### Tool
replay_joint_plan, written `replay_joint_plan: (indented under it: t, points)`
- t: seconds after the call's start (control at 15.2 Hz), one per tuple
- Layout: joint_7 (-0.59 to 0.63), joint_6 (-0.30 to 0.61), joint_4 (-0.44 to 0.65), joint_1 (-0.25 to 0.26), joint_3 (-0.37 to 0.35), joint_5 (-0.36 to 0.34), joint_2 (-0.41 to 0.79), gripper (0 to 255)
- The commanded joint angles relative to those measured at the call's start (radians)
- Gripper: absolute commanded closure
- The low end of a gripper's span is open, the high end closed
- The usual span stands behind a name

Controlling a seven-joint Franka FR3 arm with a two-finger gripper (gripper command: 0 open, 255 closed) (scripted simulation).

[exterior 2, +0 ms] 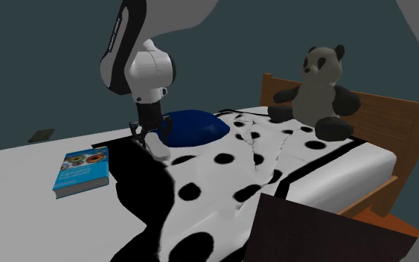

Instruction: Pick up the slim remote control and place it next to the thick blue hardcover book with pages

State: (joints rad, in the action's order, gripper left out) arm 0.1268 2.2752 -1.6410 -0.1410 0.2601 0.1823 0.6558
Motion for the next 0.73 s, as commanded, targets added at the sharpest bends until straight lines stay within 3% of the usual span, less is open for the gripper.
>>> replay_joint_plan:
  t: [0.0, 0.66]
  points:
    - [-0.002, 0.017, 0.001, -0.002, -0.004, 0.004, 0.017, 255]
    - [-0.013, 0.099, 0.010, -0.016, -0.023, 0.026, 0.109, 255]
